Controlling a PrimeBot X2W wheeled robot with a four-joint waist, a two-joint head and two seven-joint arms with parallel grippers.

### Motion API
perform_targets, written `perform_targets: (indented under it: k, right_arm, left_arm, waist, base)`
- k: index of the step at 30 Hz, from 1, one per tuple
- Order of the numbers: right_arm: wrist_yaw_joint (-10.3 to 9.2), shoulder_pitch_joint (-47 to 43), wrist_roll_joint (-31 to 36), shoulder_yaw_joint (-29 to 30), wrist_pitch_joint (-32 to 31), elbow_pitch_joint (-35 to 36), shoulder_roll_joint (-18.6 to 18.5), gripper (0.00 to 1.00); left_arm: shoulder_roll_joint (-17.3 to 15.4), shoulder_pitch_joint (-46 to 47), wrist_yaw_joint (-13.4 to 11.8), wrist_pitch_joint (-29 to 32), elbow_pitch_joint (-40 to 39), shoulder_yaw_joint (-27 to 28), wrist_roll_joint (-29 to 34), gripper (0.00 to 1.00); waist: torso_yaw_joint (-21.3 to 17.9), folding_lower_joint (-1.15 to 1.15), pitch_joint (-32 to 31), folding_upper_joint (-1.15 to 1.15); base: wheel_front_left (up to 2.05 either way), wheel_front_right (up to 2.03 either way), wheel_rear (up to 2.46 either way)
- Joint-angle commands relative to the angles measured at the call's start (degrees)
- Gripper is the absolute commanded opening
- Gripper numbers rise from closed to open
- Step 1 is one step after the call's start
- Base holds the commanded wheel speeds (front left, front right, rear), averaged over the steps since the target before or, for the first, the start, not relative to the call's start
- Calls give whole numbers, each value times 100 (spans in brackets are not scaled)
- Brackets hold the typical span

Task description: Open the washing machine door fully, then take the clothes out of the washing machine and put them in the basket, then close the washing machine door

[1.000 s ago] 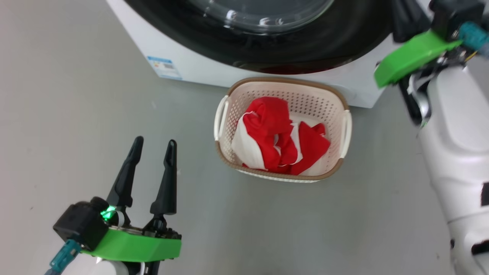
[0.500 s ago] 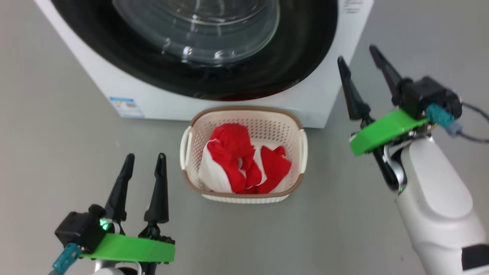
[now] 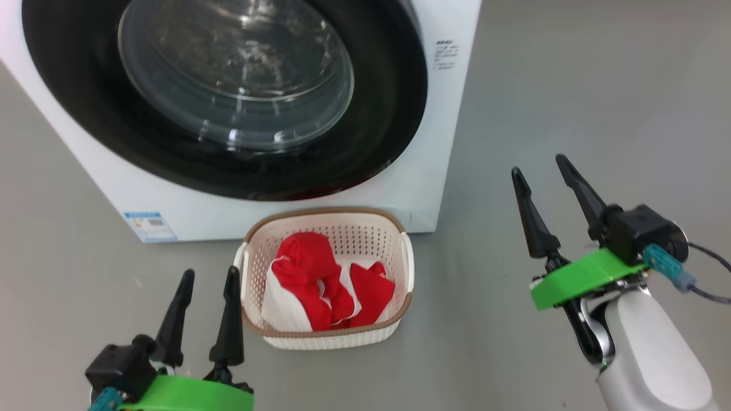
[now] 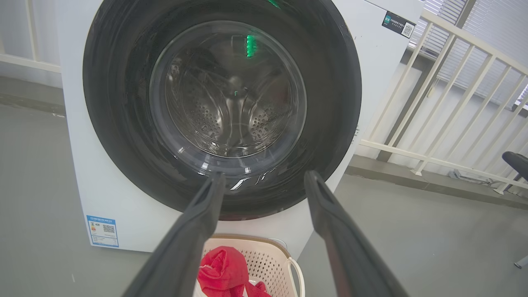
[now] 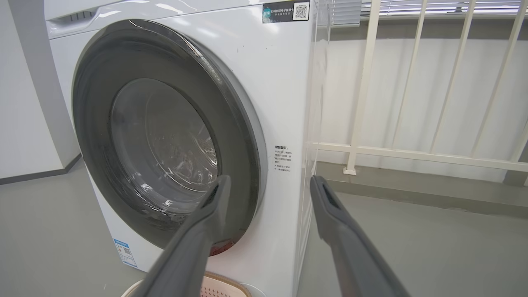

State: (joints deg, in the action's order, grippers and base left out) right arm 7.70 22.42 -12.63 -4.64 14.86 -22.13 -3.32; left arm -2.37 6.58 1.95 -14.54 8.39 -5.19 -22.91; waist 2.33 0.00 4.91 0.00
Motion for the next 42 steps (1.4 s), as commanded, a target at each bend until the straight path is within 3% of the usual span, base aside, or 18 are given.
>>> perform_targets:
  k: [1, 12, 23, 31, 42]
  right_arm:
    - [-21, -113, 46, -34, 14, 250, 44, 100]
    - [-21, -1121, 163, 375, 14, 777, 44, 100]
    - [-21, -1820, 173, 505, 14, 1172, 44, 100]
    - [-21, -2366, 514, 633, 14, 1527, 44, 100]
    - [-21, -2715, 458, 733, 14, 1680, 44, 100]
  left_arm:
    - [-106, -20, -42, -46, -88, 228, -56, 100]
    - [-187, -350, 10, -46, -11, 376, 40, 100]
    - [-399, -649, -111, -46, -59, 426, 647, 100]
    - [-358, -942, -120, -46, -173, 486, 834, 100]
    - [-282, -1109, -66, -46, -275, 604, 892, 100]
  waist:
    - [-220, 0, -258, 0]
    - [-278, 0, -614, 0]
    - [-291, 0, -804, 0]
    - [-293, 0, -931, 0]
    - [-327, 0, -972, 0]
  base:
    - [0, 0, 0]
    - [0, 0, 0]
    - [0, 0, 0]
    - [0, 0, 0]
    - [0, 0, 0]
